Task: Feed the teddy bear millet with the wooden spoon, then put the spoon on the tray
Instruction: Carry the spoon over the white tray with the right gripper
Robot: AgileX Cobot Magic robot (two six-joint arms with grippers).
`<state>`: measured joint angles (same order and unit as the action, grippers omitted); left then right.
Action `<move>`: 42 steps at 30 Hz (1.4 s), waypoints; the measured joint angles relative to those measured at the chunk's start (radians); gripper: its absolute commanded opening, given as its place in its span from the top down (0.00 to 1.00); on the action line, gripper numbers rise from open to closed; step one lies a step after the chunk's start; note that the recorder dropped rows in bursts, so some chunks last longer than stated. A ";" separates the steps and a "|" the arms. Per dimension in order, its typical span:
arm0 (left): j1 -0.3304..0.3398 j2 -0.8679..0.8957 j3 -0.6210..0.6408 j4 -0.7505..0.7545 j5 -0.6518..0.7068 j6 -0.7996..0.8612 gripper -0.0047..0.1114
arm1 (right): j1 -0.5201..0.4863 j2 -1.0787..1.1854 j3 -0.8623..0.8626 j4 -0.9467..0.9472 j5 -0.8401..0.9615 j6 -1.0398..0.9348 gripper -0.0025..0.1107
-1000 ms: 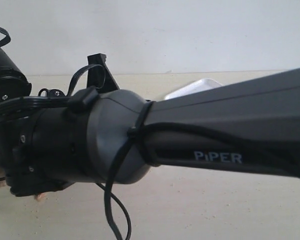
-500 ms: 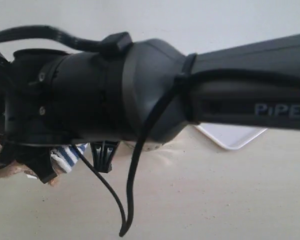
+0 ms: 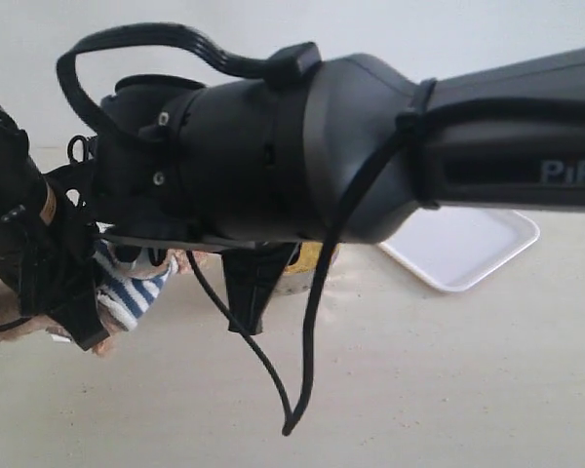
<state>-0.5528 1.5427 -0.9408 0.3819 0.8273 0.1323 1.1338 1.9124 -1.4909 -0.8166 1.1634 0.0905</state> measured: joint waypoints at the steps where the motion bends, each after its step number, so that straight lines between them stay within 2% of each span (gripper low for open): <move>1: 0.004 0.000 0.000 0.000 0.000 0.000 0.92 | -0.005 -0.003 0.013 -0.002 0.003 0.005 0.98; 8: 0.006 -0.002 0.018 0.000 -0.021 0.000 0.92 | -0.080 -0.087 0.067 0.007 0.005 0.047 0.98; 16: 0.006 -0.002 0.041 -0.004 -0.033 0.000 0.92 | -0.218 -0.182 0.067 0.122 -0.016 0.049 0.98; 31: 0.006 -0.002 0.106 -0.028 -0.046 -0.028 0.92 | -0.613 -0.183 0.068 0.423 -0.198 -0.004 0.98; 35: 0.006 -0.002 0.115 -0.041 -0.060 -0.034 0.92 | -0.656 -0.150 0.068 0.491 -0.228 -0.030 0.98; 42: 0.006 -0.002 0.115 -0.045 -0.062 -0.036 0.92 | -0.670 -0.028 0.068 0.523 -0.296 -0.035 0.98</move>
<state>-0.5467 1.5409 -0.8254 0.3373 0.7653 0.0962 0.4643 1.8842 -1.4226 -0.2934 0.8674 0.0553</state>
